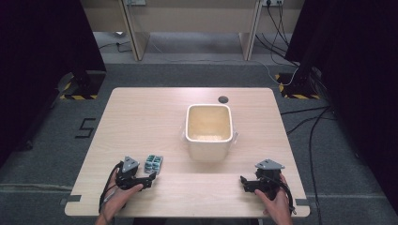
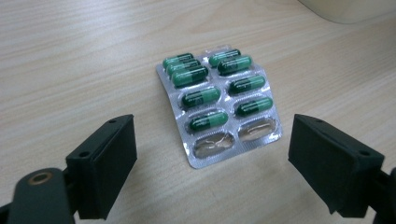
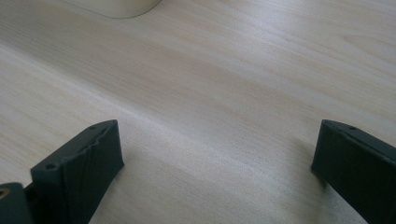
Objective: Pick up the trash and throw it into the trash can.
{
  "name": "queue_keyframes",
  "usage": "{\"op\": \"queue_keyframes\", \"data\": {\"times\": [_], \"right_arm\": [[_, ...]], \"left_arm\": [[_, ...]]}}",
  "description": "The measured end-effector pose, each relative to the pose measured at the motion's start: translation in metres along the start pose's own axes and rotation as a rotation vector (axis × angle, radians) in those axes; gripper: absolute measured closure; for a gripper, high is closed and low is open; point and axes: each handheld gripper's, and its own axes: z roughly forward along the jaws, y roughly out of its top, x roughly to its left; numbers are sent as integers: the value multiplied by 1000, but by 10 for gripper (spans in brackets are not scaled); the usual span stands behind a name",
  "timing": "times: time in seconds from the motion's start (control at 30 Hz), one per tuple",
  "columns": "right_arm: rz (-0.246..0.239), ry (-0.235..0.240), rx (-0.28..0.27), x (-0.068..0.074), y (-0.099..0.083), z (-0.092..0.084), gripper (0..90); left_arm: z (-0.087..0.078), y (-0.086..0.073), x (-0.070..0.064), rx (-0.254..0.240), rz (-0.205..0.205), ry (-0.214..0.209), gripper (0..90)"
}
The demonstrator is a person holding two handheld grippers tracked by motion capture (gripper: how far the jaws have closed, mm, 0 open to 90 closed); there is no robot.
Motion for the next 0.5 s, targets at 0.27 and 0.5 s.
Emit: {"op": "queue_keyframes", "data": {"times": [0.27, 0.5], "right_arm": [[1, -1, 0, 0, 0, 0, 16], [0, 0, 0, 0, 0, 0, 16]], "left_arm": [[7, 10, -4, -8, -15, 3, 147], [19, 19, -9, 7, -11, 9, 147]]}}
